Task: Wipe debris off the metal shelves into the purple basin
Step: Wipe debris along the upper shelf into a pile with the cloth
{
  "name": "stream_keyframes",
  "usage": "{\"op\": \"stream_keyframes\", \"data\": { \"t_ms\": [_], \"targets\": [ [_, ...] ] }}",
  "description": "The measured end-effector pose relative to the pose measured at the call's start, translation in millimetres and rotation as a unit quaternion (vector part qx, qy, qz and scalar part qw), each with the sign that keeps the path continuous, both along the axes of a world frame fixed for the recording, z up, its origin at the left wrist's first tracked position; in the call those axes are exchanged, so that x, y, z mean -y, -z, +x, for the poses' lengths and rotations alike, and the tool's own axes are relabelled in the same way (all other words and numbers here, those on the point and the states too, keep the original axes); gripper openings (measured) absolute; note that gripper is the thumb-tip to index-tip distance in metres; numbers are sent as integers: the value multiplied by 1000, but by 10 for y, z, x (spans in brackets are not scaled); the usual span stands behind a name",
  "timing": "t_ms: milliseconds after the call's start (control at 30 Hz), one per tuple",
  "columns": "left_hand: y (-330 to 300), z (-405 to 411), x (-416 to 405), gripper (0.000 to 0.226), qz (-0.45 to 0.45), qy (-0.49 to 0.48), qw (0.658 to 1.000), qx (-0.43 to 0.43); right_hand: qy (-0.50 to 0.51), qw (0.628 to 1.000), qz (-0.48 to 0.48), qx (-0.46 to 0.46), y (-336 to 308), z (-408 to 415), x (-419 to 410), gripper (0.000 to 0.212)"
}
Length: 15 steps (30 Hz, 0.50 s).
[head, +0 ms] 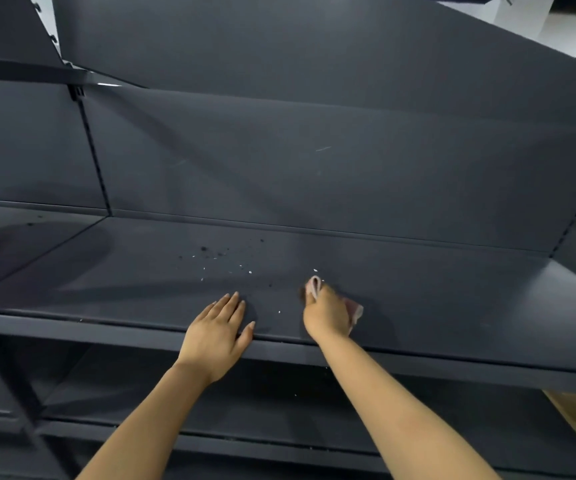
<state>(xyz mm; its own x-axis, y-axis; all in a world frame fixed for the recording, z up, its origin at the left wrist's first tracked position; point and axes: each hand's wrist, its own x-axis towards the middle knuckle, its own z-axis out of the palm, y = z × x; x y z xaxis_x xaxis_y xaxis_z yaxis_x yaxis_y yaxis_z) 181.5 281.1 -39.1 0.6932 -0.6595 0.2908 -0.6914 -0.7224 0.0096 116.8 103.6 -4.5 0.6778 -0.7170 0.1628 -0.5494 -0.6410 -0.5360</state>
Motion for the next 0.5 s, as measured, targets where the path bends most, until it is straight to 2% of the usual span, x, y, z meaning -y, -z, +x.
{"op": "stream_keyframes", "data": {
  "t_ms": [133,267,333,400,500],
  "targets": [
    [63,26,-7,79,-20,12,1000,9,-59,998,-15,-7,-45,99,-218,31],
    [66,22,-1,79,-29,6,999,25,-64,980,167,85,-105,37,-70,35],
    [79,43,-1,80,-38,10,998,38,-35,964,220,146,-100,-54,72,36],
    [85,56,1,80,-44,9,998,45,-4,960,221,174,-110,-201,232,35],
    [80,47,1,81,-53,17,998,36,38,967,188,170,-104,-405,556,37]
  ]
}}
